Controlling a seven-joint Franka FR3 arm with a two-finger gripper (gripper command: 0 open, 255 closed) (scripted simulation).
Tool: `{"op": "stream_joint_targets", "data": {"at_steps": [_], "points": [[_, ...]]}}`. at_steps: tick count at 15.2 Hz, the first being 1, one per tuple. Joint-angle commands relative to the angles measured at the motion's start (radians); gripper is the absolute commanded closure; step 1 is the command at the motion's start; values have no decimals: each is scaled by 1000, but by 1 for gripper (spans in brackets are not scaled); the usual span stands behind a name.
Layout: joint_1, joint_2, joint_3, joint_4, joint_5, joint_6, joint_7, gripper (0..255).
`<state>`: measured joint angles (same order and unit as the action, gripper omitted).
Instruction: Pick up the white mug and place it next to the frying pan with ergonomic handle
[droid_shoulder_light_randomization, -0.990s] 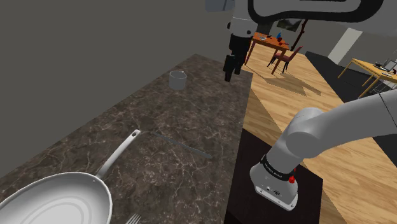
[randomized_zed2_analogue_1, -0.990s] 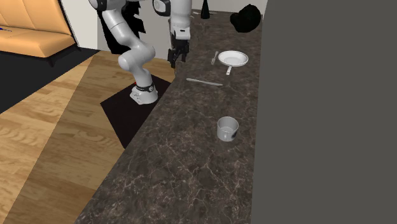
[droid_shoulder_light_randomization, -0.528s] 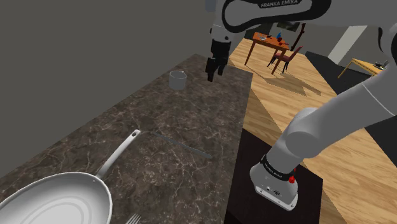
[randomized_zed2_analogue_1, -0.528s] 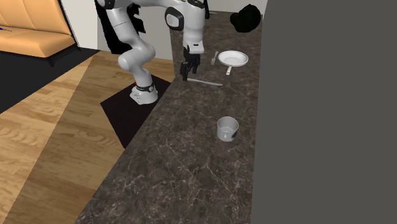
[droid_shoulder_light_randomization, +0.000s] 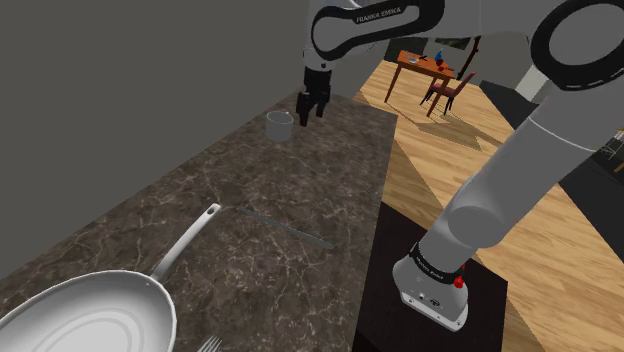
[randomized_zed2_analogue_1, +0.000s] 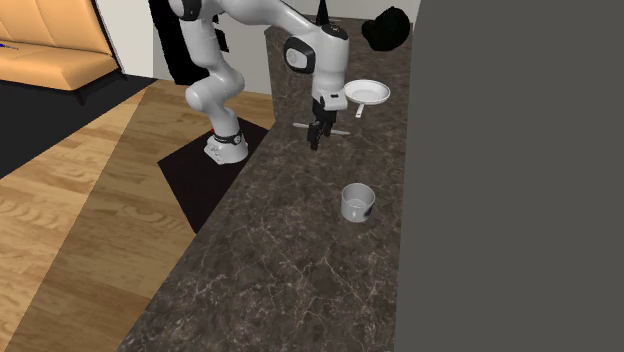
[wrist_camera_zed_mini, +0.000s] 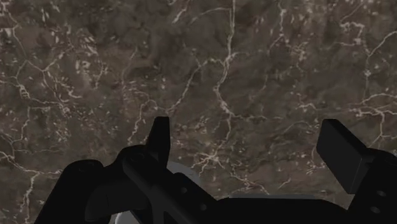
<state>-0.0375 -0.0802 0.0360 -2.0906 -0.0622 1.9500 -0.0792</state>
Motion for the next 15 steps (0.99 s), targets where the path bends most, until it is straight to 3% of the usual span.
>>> {"op": "stream_joint_targets", "data": {"at_steps": [1, 8, 14, 15], "points": [[-2, 77, -2, 56, -2, 28, -6, 0], [-6, 343, -5, 307, -7, 65, -26, 0], [-6, 576, -6, 578, -8, 44, -44, 0], [-6, 580, -6, 571, -8, 55, -44, 0]]}}
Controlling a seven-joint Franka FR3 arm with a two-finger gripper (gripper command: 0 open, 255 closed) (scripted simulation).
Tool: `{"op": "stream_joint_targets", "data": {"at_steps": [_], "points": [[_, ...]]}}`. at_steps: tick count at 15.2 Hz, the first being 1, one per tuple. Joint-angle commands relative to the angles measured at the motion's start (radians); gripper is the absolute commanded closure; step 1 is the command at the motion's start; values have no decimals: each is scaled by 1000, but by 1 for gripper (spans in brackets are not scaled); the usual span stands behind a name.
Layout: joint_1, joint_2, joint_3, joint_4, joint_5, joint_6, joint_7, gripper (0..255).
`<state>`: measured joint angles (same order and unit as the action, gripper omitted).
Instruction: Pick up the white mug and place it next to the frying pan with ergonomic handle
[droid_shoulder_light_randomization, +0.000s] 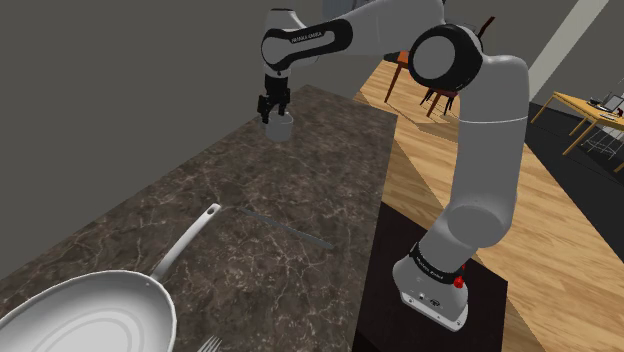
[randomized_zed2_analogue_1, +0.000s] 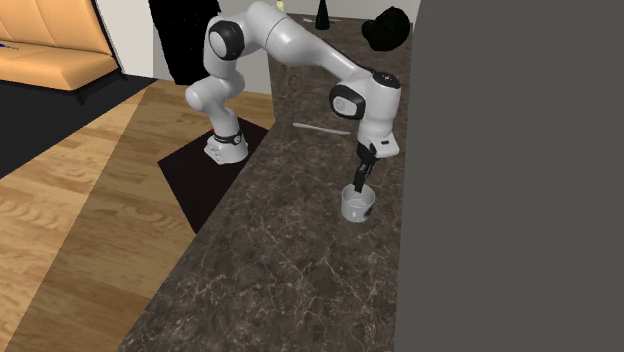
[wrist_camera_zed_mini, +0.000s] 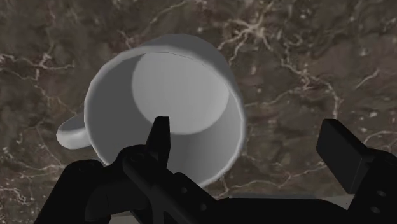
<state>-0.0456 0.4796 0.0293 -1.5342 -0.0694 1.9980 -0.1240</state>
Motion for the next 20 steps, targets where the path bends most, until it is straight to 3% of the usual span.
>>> {"op": "stream_joint_targets", "data": {"at_steps": [1, 7, 14, 15, 20], "points": [[1, 24, 0, 7, -1, 18, 2, 0], [0, 51, -1, -27, -3, 80, 3, 0], [0, 51, -1, -27, -3, 80, 3, 0], [0, 51, -1, -27, -3, 80, 3, 255], [0, 51, -1, -27, -3, 80, 3, 255]]}}
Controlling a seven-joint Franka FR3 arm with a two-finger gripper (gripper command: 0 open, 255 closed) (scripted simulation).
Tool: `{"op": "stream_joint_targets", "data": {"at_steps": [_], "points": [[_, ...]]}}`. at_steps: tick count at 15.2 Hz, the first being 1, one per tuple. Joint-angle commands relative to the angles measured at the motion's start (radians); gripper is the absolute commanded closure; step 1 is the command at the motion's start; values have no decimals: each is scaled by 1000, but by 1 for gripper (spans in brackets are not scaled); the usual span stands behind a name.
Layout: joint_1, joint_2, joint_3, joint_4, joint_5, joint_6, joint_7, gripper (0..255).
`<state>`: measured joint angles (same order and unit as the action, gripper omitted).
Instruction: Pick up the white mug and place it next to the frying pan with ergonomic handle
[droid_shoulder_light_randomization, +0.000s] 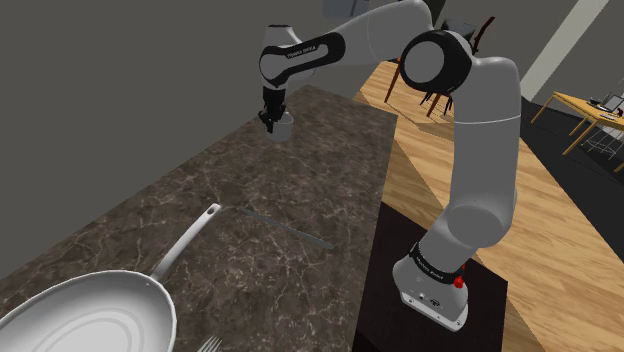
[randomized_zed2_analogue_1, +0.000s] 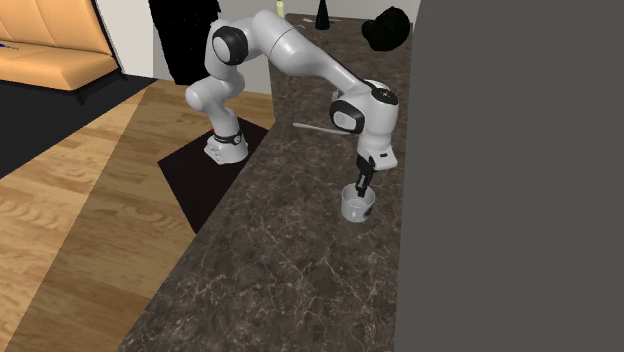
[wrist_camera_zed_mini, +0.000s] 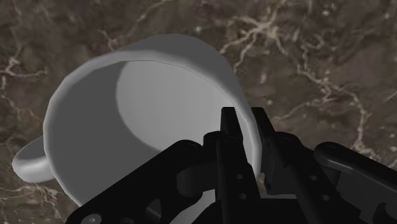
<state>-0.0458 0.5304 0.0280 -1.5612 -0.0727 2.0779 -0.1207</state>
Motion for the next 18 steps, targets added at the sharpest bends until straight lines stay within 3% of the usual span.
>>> {"op": "stream_joint_targets", "data": {"at_steps": [1, 4, 18], "points": [[0, 0, 0, 0, 0, 0, 0, 255], [0, 0, 0, 0, 0, 0, 0, 255], [0, -60, 2, 98, 6, -158, -10, 255]]}}
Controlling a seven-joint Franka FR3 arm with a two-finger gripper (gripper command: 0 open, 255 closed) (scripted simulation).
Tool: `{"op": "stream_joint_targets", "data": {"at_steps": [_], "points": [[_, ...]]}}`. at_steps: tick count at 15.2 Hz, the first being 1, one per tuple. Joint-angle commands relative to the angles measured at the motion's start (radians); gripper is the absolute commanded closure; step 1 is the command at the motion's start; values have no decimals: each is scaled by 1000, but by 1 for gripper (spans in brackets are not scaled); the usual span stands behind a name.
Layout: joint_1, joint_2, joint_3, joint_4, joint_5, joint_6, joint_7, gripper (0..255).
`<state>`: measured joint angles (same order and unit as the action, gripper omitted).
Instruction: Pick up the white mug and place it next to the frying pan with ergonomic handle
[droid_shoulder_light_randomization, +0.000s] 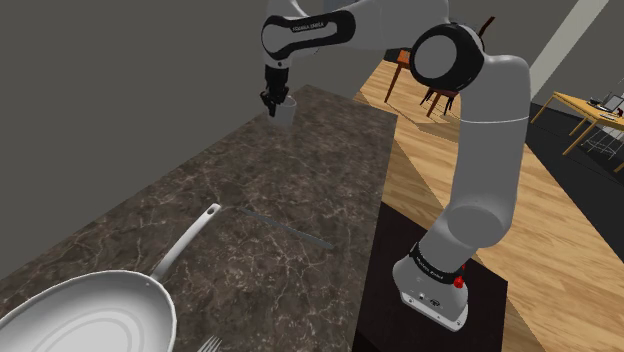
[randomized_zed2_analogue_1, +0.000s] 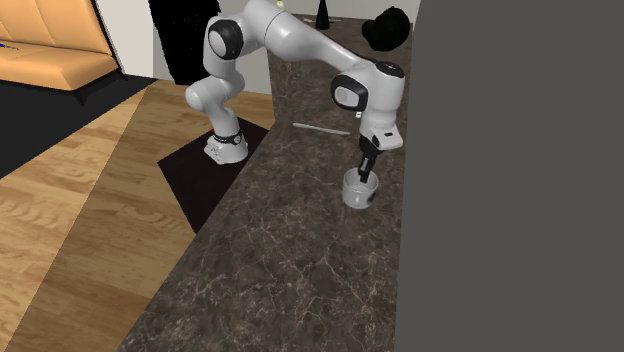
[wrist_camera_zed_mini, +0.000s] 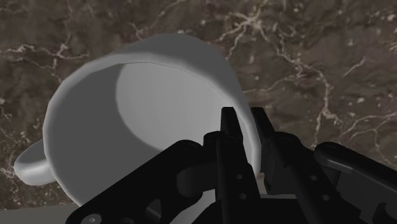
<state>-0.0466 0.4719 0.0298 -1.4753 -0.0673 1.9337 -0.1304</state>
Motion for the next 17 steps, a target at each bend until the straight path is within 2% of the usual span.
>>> {"op": "stream_joint_targets", "data": {"at_steps": [1, 15, 17], "points": [[1, -4, 0, 22, 1, -26, 0, 255], [3, -19, 1, 182, 4, -200, -9, 255], [31, -42, 12, 147, 0, -191, 31, 255]]}}
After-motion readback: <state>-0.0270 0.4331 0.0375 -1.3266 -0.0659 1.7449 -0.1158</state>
